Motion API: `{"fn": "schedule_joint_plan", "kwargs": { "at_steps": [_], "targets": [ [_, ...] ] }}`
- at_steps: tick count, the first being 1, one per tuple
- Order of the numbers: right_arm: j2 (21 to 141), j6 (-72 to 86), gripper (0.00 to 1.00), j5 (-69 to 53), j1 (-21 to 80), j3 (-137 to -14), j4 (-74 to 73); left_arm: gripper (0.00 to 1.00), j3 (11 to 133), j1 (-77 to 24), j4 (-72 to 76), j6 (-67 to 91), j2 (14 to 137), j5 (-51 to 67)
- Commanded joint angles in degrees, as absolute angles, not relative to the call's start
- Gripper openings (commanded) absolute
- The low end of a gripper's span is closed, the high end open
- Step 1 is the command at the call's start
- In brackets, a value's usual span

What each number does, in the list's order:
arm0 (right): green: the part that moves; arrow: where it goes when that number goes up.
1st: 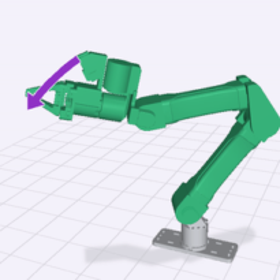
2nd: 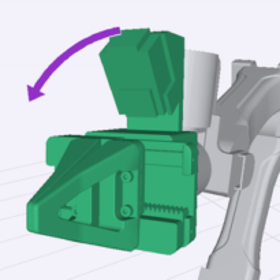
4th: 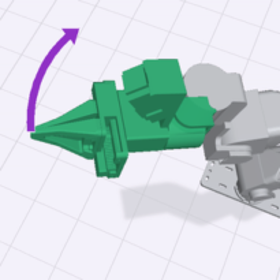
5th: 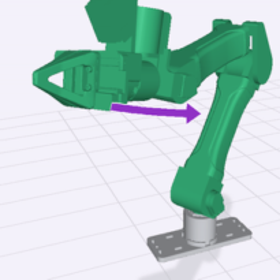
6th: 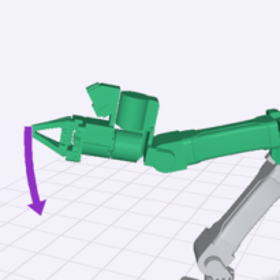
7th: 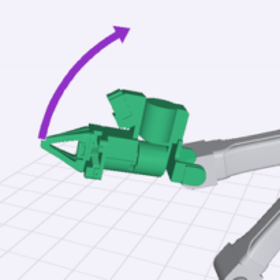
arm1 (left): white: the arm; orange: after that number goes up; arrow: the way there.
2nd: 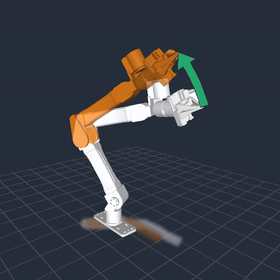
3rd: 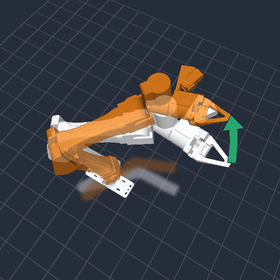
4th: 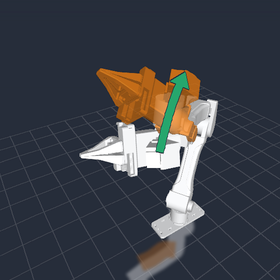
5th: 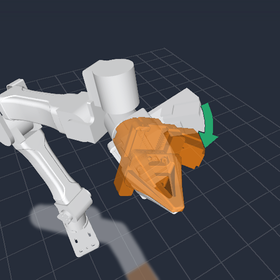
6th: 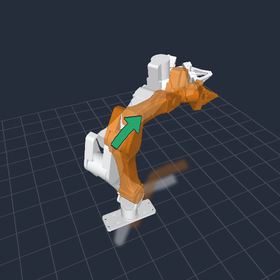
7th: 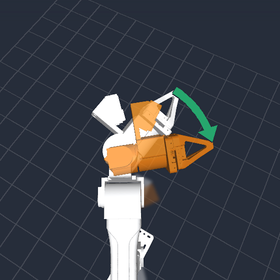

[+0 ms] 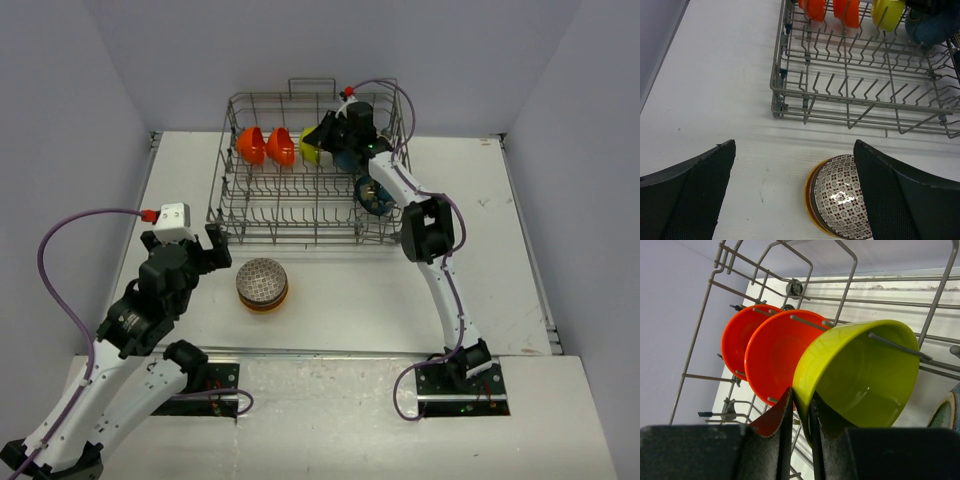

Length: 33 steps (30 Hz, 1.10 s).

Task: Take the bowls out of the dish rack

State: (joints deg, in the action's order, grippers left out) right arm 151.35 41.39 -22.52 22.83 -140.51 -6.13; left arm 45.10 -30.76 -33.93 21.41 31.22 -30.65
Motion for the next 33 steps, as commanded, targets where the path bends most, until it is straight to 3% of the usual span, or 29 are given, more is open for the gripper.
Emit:
{"fn": "schedule_joint_plan", "kwargs": {
  "at_steps": [1,10,23,33],
  "targets": [
    [150.65,42.89,0.12,-25.84,23.55,-140.89,-0.35,1.00,44.56,-30.67,-31.73,20.13,31.38,-30.50],
    [145.99,42.89,0.00,-27.42,23.56,-136.59,5.00,1.00,44.47,-30.59,-31.64,20.13,31.73,-30.67],
    [139.05,44.82,0.00,-29.09,23.47,-132.37,8.17,1.00,44.47,-30.67,-31.82,20.21,31.90,-30.85],
    [133.16,49.48,0.00,-31.99,23.55,-122.35,16.87,1.00,44.38,-30.67,-31.90,20.13,31.99,-30.94]
  ]
}}
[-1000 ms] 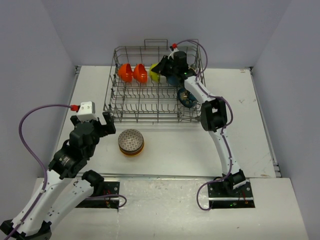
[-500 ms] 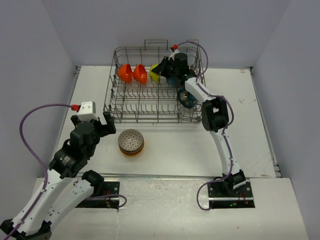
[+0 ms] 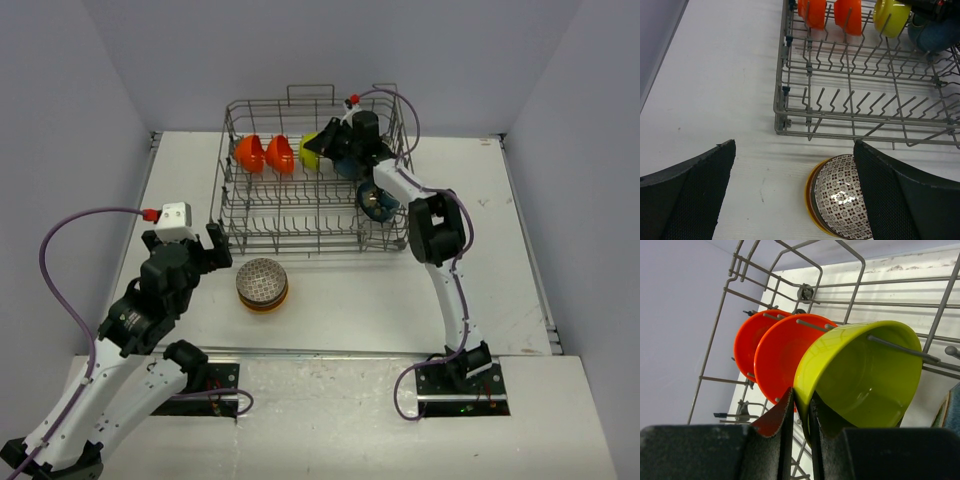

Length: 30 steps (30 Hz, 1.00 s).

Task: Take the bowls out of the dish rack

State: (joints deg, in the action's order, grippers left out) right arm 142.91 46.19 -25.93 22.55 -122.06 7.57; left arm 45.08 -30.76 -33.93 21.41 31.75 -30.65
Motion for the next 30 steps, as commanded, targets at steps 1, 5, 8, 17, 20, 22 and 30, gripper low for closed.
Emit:
{"fn": "schedule_joint_plan", "kwargs": {
  "at_steps": [1,5,8,17,20,22,30],
  "targets": [
    [132.89,49.48,0.00,-32.34,23.55,-121.82,17.22,1.00,44.38,-30.67,-31.90,20.13,31.91,-30.94],
    [130.96,49.48,0.00,-31.46,23.55,-117.33,19.15,1.00,44.38,-30.67,-31.90,20.13,31.73,-31.03],
    [130.43,51.23,0.00,-32.86,23.47,-115.40,21.26,1.00,44.38,-30.67,-31.82,20.13,31.73,-31.03],
    [128.59,58.70,0.00,-30.86,23.47,-116.72,19.17,1.00,44.38,-30.67,-31.90,20.21,31.99,-31.38],
    [127.45,61.16,0.00,-28.31,23.47,-116.63,16.97,1.00,44.38,-30.59,-31.90,20.21,31.90,-31.38],
    [127.27,62.31,0.00,-27.34,23.47,-116.89,15.31,1.00,44.38,-30.59,-31.99,20.21,31.91,-31.38],
    [128.05,67.14,0.00,-25.75,23.38,-119.70,14.68,1.00,44.38,-30.67,-32.08,20.21,31.55,-31.64]
  ]
}}
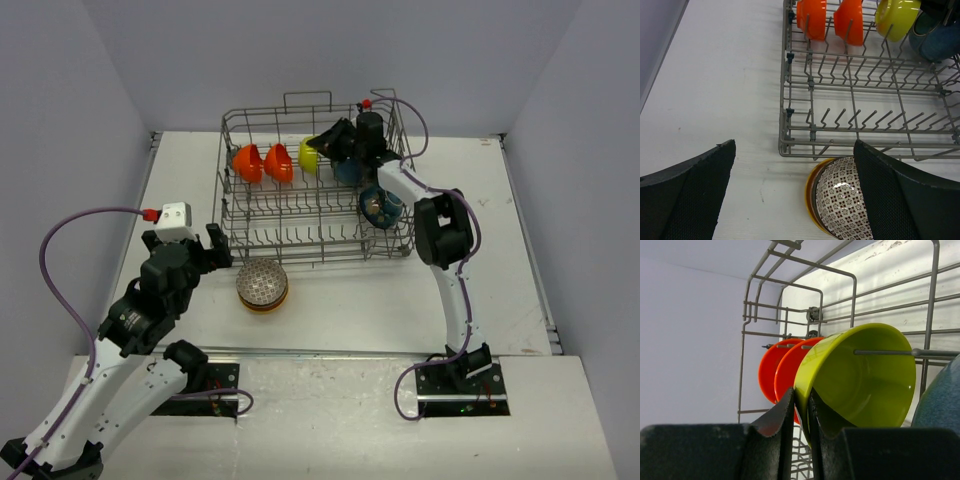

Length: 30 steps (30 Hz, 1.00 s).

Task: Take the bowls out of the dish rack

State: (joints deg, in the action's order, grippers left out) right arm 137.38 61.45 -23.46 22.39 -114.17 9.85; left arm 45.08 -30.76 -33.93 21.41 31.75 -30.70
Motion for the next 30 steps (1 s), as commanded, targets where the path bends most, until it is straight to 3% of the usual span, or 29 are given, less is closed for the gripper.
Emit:
{"fn": "schedule_joint_plan", "kwargs": {
  "at_steps": [1,11,24,29,30],
  "targets": [
    [128.23,67.84,0.00,-25.84,23.38,-120.84,14.68,1.00,44.30,-30.67,-31.99,20.21,31.55,-31.55],
    [130.87,70.49,0.00,-24.87,22.41,-128.49,11.60,1.00,44.38,-30.67,-32.08,20.21,31.64,-31.82],
    [130.96,73.39,0.00,-29.18,21.71,-127.27,14.15,1.00,44.38,-30.67,-32.08,20.30,31.73,-31.99],
    [130.60,66.73,0.00,-26.89,21.80,-127.17,9.24,1.00,44.38,-30.67,-32.43,20.48,31.47,-32.78],
    [131.56,61.66,0.00,-26.81,21.97,-131.62,2.79,1.00,44.38,-30.67,-32.34,20.57,31.46,-32.87]
  ]
}}
